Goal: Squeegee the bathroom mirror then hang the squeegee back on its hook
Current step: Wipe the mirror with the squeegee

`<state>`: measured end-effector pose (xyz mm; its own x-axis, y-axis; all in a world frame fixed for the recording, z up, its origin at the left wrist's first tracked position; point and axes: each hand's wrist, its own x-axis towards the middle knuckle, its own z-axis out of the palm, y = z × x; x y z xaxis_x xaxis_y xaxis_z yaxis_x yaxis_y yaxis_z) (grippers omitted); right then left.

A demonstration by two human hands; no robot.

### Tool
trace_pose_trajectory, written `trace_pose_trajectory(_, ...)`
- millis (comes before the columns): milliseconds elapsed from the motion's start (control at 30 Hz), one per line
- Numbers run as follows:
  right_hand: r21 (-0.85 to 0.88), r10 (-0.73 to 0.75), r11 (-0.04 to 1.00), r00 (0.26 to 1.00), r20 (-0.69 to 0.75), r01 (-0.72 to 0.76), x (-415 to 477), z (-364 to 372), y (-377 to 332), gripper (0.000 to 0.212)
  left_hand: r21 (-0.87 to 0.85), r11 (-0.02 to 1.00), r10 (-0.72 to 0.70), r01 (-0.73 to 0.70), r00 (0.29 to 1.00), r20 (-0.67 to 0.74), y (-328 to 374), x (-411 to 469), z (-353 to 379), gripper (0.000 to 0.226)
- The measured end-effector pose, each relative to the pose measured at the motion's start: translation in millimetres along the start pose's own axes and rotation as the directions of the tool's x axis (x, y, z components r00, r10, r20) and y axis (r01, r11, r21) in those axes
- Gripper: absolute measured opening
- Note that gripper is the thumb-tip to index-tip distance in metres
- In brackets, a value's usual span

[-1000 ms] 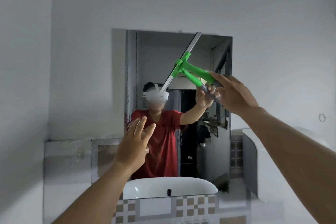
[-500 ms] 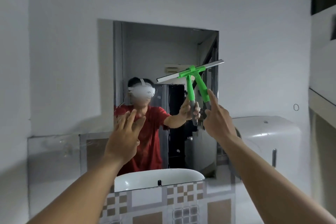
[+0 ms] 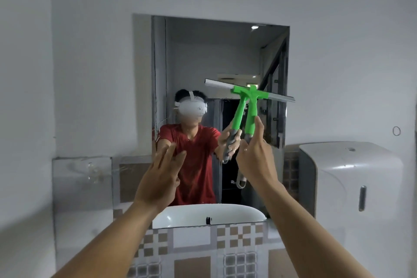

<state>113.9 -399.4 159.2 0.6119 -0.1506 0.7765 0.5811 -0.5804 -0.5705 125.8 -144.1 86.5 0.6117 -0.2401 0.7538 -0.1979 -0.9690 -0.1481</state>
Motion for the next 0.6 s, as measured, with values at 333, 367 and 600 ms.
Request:
trace_pose_trajectory(333, 0.101, -0.022, 0.995, 0.995, 0.094, 0.013, -40, 81, -62, 0.077, 0.086, 0.996, 0.008, -0.011, 1.0, 0.03, -8, -9, -4, 0.091)
trace_pose_trajectory(367, 0.042, -0.058, 0.998, 0.992, 0.109, 0.054, -40, 83, -63, 0.076, 0.085, 0.996, 0.011, -0.014, 0.999, 0.033, -8, -10, -3, 0.092)
trace_pose_trajectory(600, -0.353, -0.208, 0.898, 0.96, 0.188, 0.263, -32, 38, -40, 0.085, 0.062, 0.997, 0.043, -0.043, 0.999, 0.001, -12, -11, 0, 0.089)
